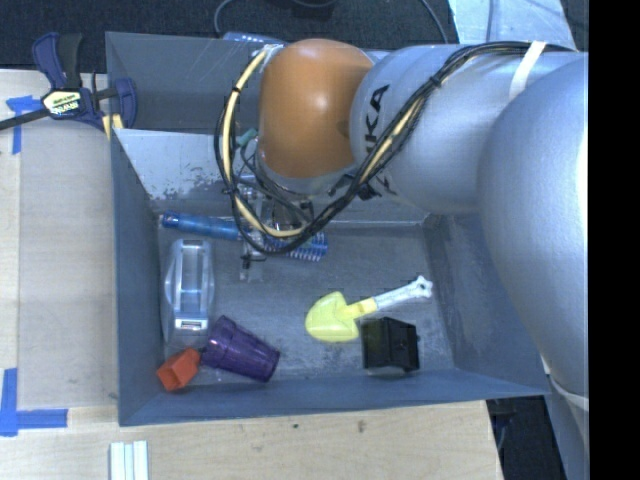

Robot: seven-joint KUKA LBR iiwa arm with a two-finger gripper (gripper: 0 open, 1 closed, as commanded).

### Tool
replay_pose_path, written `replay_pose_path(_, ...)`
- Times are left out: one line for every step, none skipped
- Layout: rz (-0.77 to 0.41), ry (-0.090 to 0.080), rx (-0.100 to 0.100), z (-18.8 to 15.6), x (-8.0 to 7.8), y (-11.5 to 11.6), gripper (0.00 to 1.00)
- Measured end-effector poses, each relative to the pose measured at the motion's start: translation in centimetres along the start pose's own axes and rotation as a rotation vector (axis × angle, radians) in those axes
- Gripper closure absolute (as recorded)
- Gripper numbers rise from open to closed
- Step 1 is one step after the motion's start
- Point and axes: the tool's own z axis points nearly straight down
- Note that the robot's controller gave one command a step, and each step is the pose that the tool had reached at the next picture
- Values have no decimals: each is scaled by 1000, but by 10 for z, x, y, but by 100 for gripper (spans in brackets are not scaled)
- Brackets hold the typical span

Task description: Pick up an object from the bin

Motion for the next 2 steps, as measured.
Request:
replay_pose_path(-17, -5, -2, 29, -13, -54, 0)
replay_pose_path(128, -2, 0, 86, -15, -61, 0)
